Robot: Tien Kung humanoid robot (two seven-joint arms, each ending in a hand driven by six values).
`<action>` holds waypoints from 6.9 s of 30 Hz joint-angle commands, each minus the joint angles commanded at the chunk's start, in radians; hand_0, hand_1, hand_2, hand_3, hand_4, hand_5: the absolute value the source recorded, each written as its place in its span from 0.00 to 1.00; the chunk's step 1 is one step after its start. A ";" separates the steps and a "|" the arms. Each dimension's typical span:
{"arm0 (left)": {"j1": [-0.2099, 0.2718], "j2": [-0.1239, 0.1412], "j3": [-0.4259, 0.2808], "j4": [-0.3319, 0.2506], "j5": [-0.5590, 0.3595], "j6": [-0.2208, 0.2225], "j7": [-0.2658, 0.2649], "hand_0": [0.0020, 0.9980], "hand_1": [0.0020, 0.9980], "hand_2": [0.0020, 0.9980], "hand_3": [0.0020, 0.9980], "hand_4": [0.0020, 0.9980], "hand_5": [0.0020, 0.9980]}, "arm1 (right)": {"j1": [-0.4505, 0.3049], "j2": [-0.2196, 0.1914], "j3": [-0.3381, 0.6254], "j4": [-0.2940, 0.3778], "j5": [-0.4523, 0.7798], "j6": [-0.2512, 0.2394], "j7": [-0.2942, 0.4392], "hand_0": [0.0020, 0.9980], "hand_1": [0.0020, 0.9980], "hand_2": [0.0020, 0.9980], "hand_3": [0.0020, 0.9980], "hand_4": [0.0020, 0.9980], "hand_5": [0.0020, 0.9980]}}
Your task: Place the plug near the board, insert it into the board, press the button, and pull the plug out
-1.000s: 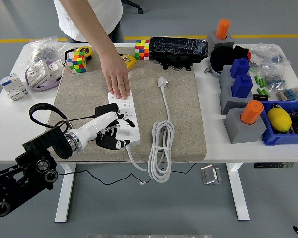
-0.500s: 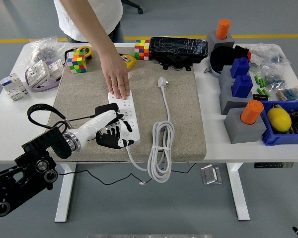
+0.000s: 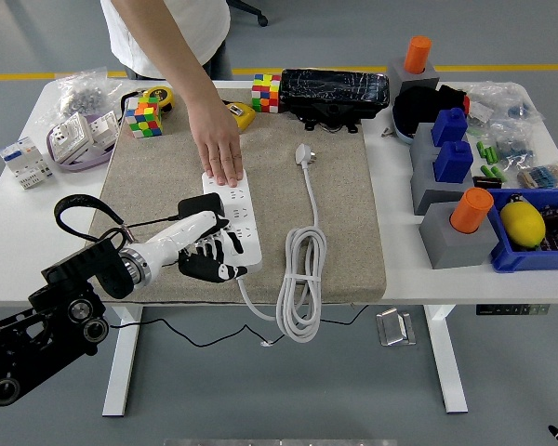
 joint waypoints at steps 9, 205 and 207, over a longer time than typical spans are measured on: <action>-0.003 -0.002 0.011 0.009 0.005 -0.016 0.014 0.13 0.05 0.23 0.86 0.74 0.08 | -0.001 -0.001 0.000 0.000 0.000 0.000 0.000 0.58 0.66 0.62 0.56 0.96 0.57; 0.018 -0.058 -0.311 0.418 -0.293 0.463 -0.535 0.62 0.71 0.73 0.79 0.92 0.37 | 0.016 -0.014 -0.033 -0.004 0.011 0.004 -0.002 0.58 0.66 0.62 0.56 0.96 0.57; 0.035 -0.055 -0.338 0.403 -0.320 0.470 -0.557 0.60 0.68 0.69 0.75 0.87 0.32 | 0.019 -0.015 -0.037 -0.006 0.011 0.005 -0.003 0.58 0.66 0.62 0.56 0.96 0.57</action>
